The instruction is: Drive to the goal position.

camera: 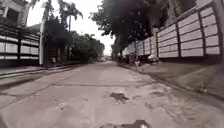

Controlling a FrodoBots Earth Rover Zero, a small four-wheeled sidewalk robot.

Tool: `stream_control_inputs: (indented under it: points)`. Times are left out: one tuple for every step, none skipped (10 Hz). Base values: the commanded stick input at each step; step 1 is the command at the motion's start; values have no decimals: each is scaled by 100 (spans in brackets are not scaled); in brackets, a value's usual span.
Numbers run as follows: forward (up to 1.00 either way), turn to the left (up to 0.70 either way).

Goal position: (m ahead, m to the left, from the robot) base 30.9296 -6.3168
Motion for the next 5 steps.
stream_control_inputs:
  points:
    - [70,0]
    - [70,0]
    - [70,0]
    - [70,0]
    - [70,0]
